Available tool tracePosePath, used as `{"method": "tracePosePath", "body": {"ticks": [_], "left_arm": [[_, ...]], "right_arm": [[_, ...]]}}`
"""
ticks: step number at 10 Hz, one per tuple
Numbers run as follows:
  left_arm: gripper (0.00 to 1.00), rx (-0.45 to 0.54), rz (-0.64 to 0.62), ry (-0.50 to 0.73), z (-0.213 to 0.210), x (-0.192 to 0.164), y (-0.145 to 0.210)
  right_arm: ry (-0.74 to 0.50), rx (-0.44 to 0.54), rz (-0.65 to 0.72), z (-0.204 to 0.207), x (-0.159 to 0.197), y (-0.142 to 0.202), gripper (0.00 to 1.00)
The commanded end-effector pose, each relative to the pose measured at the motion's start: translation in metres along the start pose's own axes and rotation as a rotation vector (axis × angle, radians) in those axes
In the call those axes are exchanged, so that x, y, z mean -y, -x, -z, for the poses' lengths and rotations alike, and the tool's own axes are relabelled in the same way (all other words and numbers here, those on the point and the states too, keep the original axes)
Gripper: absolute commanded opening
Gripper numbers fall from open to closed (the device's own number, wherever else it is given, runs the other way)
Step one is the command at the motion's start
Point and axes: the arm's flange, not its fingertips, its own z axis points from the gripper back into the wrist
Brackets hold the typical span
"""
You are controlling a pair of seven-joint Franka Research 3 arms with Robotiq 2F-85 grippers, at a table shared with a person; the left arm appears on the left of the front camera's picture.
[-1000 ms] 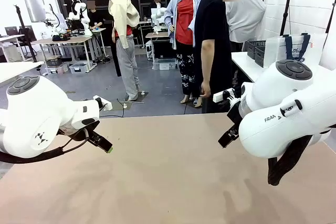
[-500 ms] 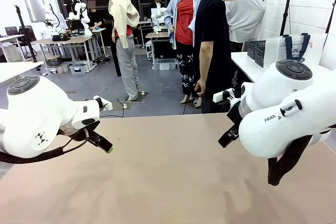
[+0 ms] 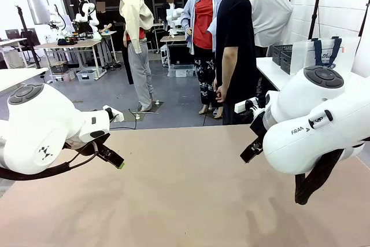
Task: Transfer purchased items from the store into the shopping bag.
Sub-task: Open the Reusable shopping bag in the center of the table.
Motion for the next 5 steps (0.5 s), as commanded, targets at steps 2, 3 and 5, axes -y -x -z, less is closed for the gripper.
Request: {"method": "tracePosePath", "body": {"ticks": [2, 3, 5], "left_arm": [[1.0, 0.0, -0.002, -0.001, -0.0002, -0.0011, 0.0005], [1.0, 0.0, -0.002, -0.001, -0.0002, -0.0011, 0.0005], [1.0, 0.0, -0.002, -0.001, -0.0002, -0.0011, 0.0005]], "right_arm": [[0.0, 0.0, 0.001, 0.0, 0.0001, 0.0, 1.0], [0.0, 0.0, 0.001, 0.0, 0.0001, 0.0, 1.0], [0.0, 0.0, 0.001, 0.0, 0.0001, 0.0, 1.0]]}}
